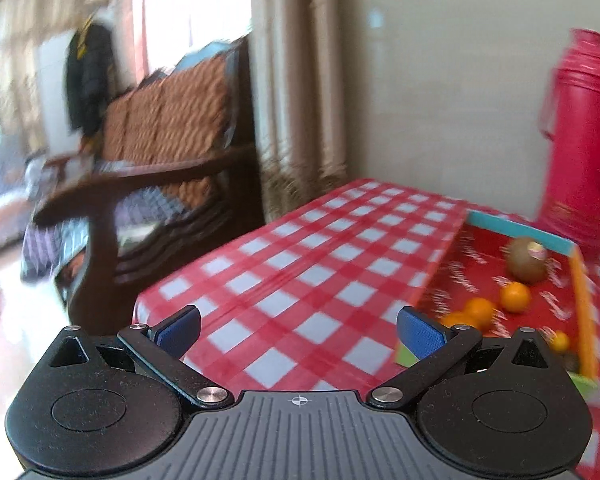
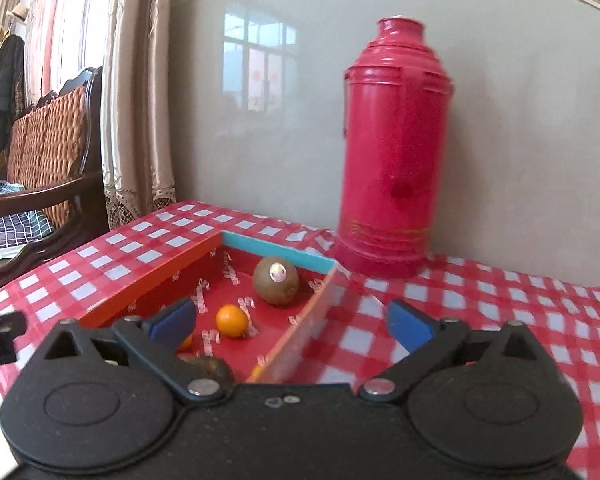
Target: Organize fruits
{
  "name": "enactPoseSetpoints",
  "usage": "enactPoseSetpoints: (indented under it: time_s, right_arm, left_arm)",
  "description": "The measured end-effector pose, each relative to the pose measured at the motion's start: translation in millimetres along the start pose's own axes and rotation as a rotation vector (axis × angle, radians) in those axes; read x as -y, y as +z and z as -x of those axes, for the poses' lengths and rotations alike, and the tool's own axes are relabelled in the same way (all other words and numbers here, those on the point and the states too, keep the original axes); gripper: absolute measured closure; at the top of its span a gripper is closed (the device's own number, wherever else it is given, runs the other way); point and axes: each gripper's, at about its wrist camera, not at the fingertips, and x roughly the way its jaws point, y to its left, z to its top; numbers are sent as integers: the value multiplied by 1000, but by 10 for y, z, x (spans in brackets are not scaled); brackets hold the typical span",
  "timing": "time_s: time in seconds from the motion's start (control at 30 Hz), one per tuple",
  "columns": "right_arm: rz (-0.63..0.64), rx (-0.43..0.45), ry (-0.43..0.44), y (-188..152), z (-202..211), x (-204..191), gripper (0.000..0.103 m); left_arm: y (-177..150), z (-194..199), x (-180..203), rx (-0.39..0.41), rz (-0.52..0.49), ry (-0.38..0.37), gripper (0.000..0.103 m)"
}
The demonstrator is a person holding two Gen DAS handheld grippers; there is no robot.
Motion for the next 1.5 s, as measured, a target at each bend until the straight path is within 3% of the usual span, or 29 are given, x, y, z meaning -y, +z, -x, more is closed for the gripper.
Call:
enactPoseSetpoints:
  time_s: [0.2, 0.47, 0.8, 1.27, 1.5]
  right_arm:
    - [-89, -52, -7, -336, 398, 114, 6]
    - [-115, -70, -75, -619, 643, 127, 6]
    - [-119, -65, -96, -713, 733, 133, 6]
    - [-155, 23, -64, -556, 969, 289, 6]
    - [-145, 7, -67, -572, 916, 263, 6]
  left_arm:
    - [-121, 435, 155, 22, -18, -134, 0]
    - [-300, 794, 319, 84, -80, -225, 0]
    - [-312, 794, 354, 70, -70, -235, 0]
    - [-316, 753, 342, 62, -62, -238, 0]
    - [-319, 760, 366, 65, -75, -241, 0]
